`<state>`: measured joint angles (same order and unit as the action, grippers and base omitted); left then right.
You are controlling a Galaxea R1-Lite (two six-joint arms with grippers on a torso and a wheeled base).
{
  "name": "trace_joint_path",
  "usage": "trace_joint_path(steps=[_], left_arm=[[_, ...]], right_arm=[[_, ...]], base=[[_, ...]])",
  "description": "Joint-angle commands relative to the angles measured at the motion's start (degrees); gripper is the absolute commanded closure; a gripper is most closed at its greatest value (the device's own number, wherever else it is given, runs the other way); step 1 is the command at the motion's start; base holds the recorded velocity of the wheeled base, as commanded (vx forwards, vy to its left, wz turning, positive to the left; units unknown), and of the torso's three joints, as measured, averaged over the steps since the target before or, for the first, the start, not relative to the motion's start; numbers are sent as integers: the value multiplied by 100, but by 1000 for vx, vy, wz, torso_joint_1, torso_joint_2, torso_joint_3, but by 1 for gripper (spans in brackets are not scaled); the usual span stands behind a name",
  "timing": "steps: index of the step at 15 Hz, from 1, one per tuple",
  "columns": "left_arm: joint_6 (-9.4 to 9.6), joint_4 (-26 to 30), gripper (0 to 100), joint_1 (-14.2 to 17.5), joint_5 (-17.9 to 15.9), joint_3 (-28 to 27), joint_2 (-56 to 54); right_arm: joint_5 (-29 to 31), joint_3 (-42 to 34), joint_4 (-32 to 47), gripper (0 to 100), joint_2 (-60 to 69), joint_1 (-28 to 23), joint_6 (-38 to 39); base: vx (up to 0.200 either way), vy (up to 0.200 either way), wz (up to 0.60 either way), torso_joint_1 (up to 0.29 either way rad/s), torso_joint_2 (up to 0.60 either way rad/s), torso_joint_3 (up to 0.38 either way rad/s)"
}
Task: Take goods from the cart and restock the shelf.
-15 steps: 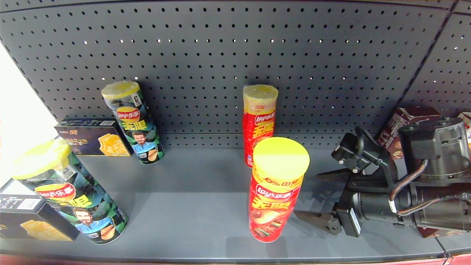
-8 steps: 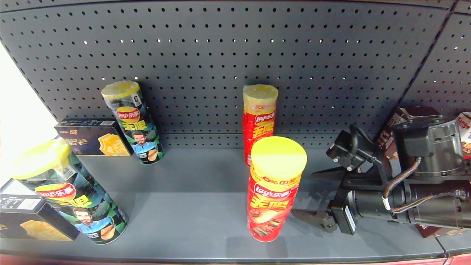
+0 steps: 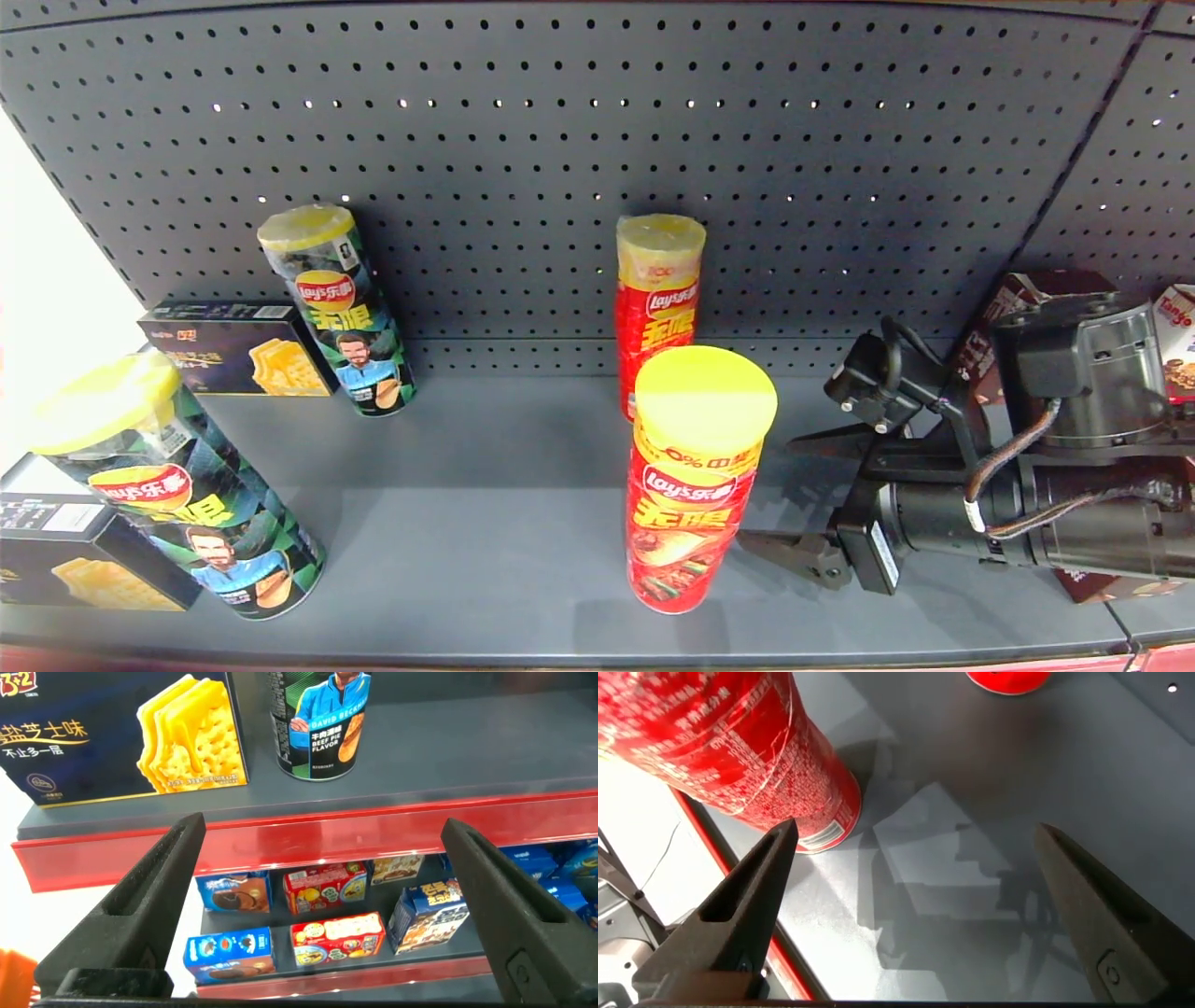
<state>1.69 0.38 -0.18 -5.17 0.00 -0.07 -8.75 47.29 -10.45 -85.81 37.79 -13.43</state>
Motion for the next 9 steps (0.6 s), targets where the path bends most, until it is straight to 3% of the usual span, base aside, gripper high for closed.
trace_joint_path(steps=[1, 9], left_arm=[[-2, -3, 0, 1, -2, 0, 7], [-2, 6, 0, 1, -2, 0, 7]], right_arm=[[-4, 26, -1, 0, -67, 18, -1], [-4, 53, -10, 0, -111, 18, -1]], base=[[0, 0, 0, 0, 0, 0], [0, 0, 0, 0, 0, 0]])
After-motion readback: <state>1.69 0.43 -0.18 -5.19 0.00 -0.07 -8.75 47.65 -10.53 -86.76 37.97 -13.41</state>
